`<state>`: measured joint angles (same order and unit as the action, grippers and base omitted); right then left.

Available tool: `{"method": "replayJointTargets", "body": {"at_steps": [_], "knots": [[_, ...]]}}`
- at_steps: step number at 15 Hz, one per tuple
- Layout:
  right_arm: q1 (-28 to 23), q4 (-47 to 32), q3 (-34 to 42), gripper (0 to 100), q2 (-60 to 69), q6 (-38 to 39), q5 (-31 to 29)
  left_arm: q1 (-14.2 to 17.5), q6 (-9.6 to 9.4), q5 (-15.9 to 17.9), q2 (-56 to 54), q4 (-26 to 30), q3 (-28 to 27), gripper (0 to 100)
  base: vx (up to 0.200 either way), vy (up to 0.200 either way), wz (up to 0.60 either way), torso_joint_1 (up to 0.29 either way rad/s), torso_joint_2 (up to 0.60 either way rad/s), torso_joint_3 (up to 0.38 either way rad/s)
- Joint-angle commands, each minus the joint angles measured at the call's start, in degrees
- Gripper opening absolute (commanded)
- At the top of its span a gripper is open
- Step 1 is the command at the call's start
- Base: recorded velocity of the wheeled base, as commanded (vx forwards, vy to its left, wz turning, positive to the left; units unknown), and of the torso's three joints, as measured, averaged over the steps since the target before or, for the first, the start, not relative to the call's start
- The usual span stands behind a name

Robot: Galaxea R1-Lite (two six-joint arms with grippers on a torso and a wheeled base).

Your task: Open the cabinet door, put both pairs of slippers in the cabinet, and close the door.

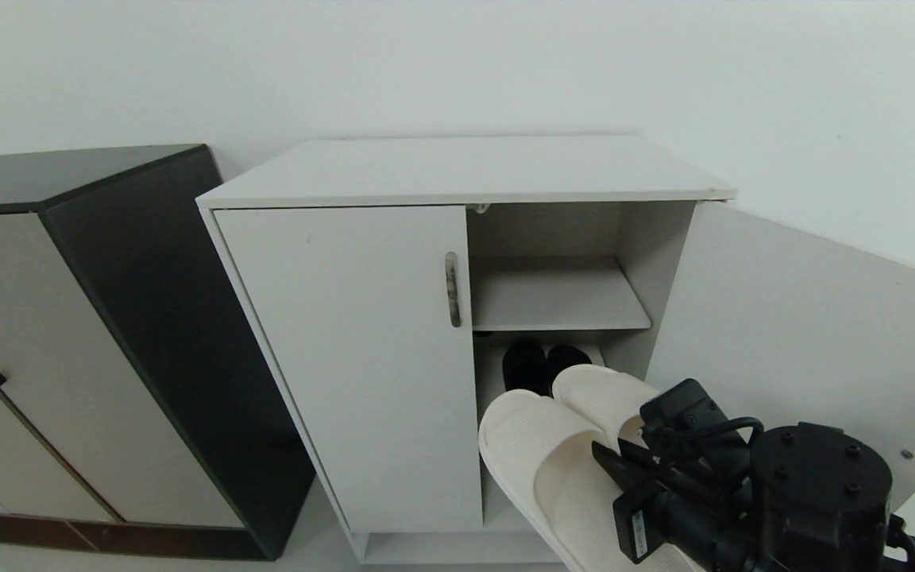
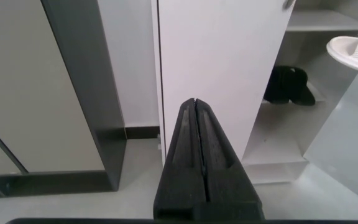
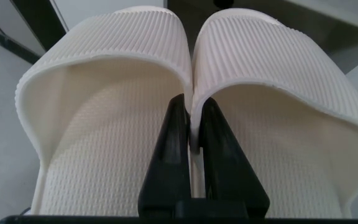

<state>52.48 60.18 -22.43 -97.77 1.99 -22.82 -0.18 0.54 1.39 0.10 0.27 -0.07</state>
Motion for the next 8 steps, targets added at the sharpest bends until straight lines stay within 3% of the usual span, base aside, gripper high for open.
{"method": "replayJointTargets", "body": {"at_steps": [1, 8], "knots": [[-0.01, 0.02, 0.02, 0, -0.41, -0.05, 0.06, 0.01, -0.01, 0.02, 0.08, 0.00, -0.01, 0, 0.000, 0.000, 0.00, -0.110, 0.45, 0.344], [0.17, 0.02, 0.11, 0, -0.76, 0.03, 0.41, 0.01, -0.01, 0.02, 0.08, 0.00, 0.07, 0, 0.000, 0.000, 0.00, -0.052, 0.42, 0.362]]}}
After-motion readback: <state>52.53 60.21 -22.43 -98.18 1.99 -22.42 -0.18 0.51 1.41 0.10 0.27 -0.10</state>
